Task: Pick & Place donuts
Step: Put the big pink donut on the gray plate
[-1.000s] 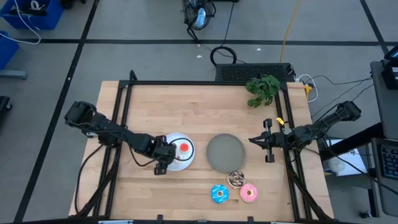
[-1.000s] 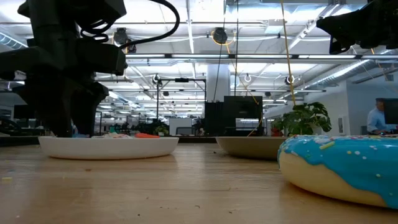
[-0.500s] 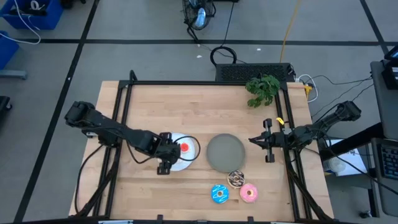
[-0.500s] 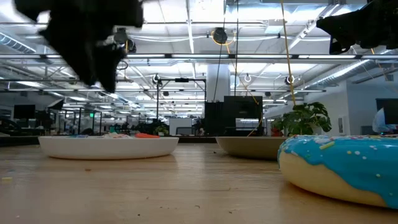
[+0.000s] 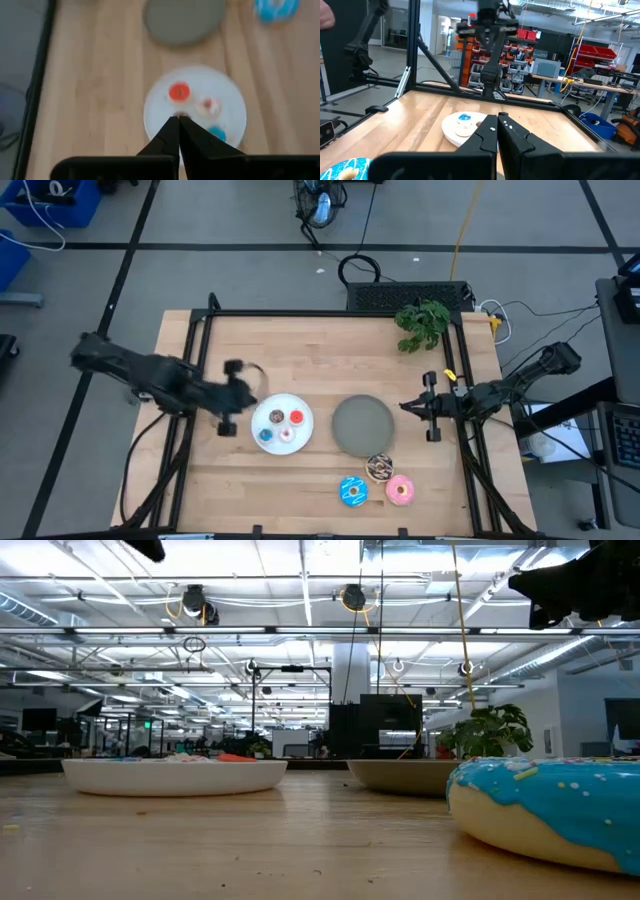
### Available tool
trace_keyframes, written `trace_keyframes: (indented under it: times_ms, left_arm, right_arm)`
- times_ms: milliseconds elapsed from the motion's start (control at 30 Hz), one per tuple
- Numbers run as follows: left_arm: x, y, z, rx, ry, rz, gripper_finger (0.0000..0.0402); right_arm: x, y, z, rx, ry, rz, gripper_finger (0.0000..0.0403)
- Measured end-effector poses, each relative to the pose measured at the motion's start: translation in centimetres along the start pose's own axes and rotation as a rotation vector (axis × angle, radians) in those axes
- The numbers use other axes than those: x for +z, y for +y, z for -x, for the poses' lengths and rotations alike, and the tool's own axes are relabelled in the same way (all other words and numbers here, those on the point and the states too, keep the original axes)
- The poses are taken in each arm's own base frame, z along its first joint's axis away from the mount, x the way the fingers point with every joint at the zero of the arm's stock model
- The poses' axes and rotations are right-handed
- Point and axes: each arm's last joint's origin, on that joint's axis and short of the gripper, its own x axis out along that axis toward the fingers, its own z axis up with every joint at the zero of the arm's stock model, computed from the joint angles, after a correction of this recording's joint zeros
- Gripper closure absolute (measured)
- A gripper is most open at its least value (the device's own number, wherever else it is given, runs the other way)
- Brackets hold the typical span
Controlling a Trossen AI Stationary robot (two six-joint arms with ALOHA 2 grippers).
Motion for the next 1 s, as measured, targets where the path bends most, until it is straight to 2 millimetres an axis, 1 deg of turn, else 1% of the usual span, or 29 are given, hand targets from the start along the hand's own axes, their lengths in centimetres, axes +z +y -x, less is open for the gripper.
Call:
trace_keyframes:
  times_ms: [67,167,233,300,367,433,533,633,733,800,933,1000]
  left_arm:
    - [-1.9,1.0,0.9,-0.004,-0.127,0.047,0.0385]
    - [-4.9,2.0,0.8,0.010,-0.292,0.151,0.0396]
    - [-7.0,2.2,-0.2,0.018,-0.380,0.195,0.0395]
    - [-8.8,2.0,-1.4,0.008,-0.465,0.172,0.0393]
    - [-10.2,2.0,-2.3,0.012,-0.530,0.147,0.0396]
    - [-11.7,2.2,-2.7,0.037,-0.568,0.159,0.0398]
    - [-13.5,2.5,-2.6,0.065,-0.639,0.180,0.0397]
    - [-15.0,2.5,-3.1,0.062,-0.709,0.188,0.0398]
    - [-16.5,2.3,-4.1,0.071,-0.735,0.186,0.0398]
    - [-17.4,2.1,-5.1,0.099,-0.749,0.183,0.0399]
    - [-18.4,1.8,-6.6,0.115,-0.816,0.140,0.0399]
    - [-18.5,1.6,-6.8,0.084,-0.829,0.126,0.0399]
  right_arm:
    - [0.0,0.0,0.0,0.000,0.003,0.002,0.0403]
    - [-0.1,0.1,-0.1,0.001,0.009,0.005,0.0403]
    - [-0.1,0.1,-0.1,0.000,0.010,0.007,0.0403]
    - [0.0,0.0,-0.1,-0.002,0.004,0.004,0.0403]
    - [0.0,0.0,-0.1,-0.002,0.002,0.003,0.0403]
    - [0.0,0.0,-0.1,-0.003,0.003,0.002,0.0403]
    - [0.0,0.0,-0.1,-0.003,0.002,0.001,0.0403]
    - [0.0,0.0,-0.1,-0.004,0.003,0.001,0.0403]
    - [0.0,0.0,-0.1,-0.005,0.002,0.018,0.0403]
    - [0.0,0.0,-0.1,-0.007,-0.002,0.029,0.0403]
    - [0.0,-0.1,-0.1,-0.017,-0.003,0.027,0.0403]
    - [0.0,-0.2,-0.2,-0.026,-0.002,0.029,0.0403]
